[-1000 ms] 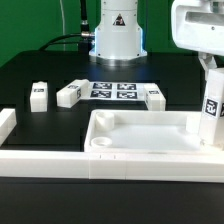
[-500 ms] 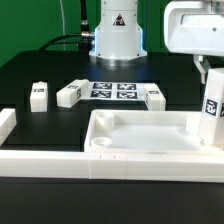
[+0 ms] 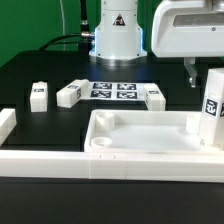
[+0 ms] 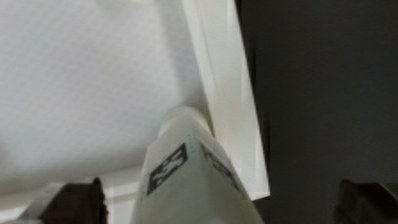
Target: Assemble desk
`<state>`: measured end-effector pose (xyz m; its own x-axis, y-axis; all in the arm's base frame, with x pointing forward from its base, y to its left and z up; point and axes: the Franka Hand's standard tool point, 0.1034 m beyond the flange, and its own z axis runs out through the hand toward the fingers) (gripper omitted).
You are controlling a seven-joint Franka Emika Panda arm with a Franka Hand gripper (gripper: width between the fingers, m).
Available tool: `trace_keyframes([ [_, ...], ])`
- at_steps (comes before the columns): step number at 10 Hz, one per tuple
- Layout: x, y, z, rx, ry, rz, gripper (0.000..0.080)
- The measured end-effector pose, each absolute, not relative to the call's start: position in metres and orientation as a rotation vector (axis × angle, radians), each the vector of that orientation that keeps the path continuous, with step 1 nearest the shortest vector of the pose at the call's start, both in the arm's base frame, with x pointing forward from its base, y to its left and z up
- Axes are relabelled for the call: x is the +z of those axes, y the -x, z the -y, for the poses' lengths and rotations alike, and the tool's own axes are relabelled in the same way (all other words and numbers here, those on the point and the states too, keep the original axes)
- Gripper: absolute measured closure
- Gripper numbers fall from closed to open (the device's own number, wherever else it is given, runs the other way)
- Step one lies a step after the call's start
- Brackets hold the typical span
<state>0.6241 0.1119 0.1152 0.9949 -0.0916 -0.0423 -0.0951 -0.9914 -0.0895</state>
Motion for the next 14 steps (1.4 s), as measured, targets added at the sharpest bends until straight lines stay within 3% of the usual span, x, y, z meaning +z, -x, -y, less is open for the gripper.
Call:
trace_keyframes([
  [7,0.1170,-0.6281,-0.1058,0.007,2.990,0.751,0.0150],
  [9,0.1166,-0.6277,-0.1060,0.009,2.990,0.746,0.0417],
  [10,0.1165,-0.6276,-0.1059,0.009,2.990,0.746,0.0417],
  [11,0.1166,-0.6281,-0.1042,0.008,2.993,0.744,0.0507],
  [14,0.1166,-0.6281,-0.1041,0.009,2.998,0.721,0.0508],
])
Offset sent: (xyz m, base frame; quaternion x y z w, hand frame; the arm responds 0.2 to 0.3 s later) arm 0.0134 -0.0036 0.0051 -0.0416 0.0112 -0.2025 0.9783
